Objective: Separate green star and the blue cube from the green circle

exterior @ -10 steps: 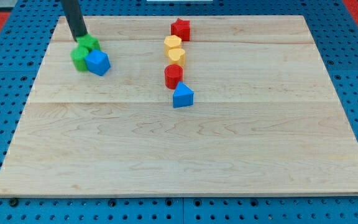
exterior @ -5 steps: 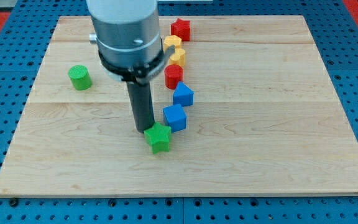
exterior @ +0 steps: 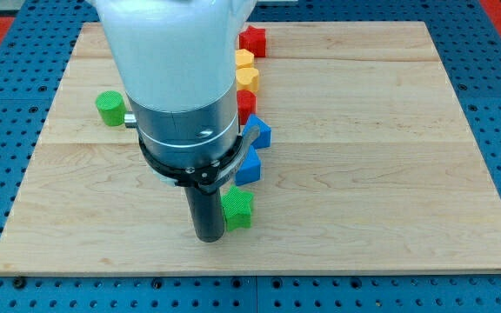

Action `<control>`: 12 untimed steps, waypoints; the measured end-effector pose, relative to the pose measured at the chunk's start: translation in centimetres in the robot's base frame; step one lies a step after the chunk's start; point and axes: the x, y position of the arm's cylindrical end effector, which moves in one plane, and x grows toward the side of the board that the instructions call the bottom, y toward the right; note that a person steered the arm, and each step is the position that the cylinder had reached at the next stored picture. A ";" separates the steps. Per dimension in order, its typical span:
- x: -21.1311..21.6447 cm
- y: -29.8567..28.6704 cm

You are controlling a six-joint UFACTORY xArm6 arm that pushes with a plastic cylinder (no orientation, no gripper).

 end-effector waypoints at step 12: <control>-17.2 -14.2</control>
